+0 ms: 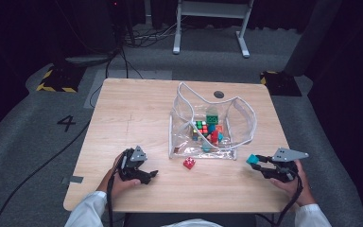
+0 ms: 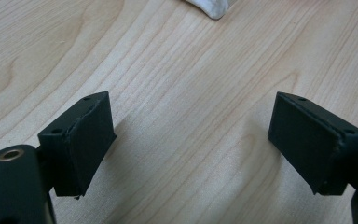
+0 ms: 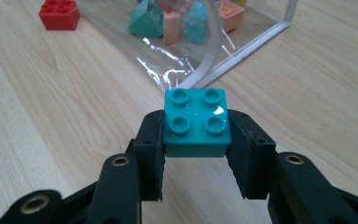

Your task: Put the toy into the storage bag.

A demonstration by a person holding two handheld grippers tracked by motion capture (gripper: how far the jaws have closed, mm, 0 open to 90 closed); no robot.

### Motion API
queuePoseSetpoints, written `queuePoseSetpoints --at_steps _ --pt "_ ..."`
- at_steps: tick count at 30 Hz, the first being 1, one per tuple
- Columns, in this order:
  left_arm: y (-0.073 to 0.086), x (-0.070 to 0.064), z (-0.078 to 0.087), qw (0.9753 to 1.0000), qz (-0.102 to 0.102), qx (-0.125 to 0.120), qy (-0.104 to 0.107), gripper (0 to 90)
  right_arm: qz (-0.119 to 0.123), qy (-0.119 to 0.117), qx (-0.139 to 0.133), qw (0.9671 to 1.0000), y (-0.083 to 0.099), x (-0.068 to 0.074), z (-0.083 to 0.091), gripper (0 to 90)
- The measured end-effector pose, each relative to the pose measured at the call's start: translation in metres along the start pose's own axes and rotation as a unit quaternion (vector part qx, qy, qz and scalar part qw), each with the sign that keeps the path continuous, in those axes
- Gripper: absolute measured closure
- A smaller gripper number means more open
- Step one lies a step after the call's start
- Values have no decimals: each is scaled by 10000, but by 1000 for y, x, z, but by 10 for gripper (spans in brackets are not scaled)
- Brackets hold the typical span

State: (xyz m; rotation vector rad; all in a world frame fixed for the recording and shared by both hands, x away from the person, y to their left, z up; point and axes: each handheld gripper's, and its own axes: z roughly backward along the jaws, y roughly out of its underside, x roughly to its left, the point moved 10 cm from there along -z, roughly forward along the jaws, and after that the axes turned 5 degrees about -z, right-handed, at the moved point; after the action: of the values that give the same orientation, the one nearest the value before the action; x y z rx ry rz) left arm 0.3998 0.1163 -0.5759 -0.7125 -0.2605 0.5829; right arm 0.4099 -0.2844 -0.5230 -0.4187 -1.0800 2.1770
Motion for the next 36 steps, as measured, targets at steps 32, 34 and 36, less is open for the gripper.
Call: queuePoseSetpoints --at_steps 32,34,36 --pt "0 0 0 10000 3 -1 5 141 26 644 -623 9960 -117 -73 51 592" --pt "0 0 0 10000 3 -1 4 141 48 608 -626 9962 -125 -73 50 592" --pt "0 0 0 10000 3 0 6 142 108 631 -613 9961 -131 -73 48 592"
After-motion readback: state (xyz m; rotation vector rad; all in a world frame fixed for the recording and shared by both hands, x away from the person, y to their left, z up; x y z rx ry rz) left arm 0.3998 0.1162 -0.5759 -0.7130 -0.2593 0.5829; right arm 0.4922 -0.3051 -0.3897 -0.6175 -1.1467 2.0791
